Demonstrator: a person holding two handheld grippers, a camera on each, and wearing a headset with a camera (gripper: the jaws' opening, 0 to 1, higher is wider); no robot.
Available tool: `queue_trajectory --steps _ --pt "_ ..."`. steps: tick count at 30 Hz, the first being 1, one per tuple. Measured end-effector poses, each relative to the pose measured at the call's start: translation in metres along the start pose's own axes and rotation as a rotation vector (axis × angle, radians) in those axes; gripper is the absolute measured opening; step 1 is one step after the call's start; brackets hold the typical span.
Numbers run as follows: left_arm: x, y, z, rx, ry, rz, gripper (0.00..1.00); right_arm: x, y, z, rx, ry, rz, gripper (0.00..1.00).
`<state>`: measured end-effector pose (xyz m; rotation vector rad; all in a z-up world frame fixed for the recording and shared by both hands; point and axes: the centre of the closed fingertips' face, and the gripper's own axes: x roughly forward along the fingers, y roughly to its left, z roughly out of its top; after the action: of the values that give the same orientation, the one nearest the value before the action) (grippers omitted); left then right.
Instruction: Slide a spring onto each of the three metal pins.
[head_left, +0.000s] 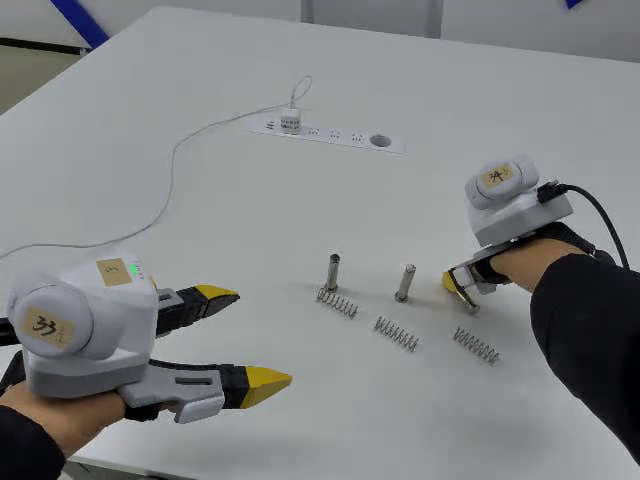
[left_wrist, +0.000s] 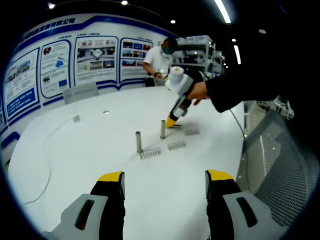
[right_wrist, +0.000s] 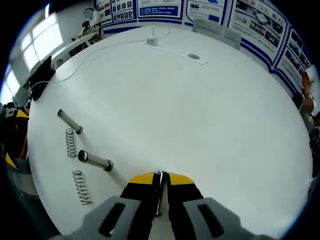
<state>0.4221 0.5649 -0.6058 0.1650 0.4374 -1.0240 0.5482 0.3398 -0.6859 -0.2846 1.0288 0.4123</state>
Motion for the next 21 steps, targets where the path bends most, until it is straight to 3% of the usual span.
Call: queue_trajectory --steps 5,10,16,21 --pt "0.000 0.000 0.001 0.002 -0.002 -0.001 0.66 0.000 0.000 -0.001 0.028 0.020 -0.004 0.09" --pt "-0.001 0.000 0.003 0.005 -0.005 0.000 0.66 -0.001 0.003 -0.001 -0.011 0.039 -0.029 0.09" --pt "-0.003 -0.001 0.007 0.012 -0.013 0.001 0.66 -0.005 0.001 -0.004 -0.006 0.018 -0.039 0.08" --pt "-0.004 0.001 0.006 0.010 -0.011 0.003 0.66 -0.020 0.000 -0.002 0.011 -0.035 -0.035 0.09"
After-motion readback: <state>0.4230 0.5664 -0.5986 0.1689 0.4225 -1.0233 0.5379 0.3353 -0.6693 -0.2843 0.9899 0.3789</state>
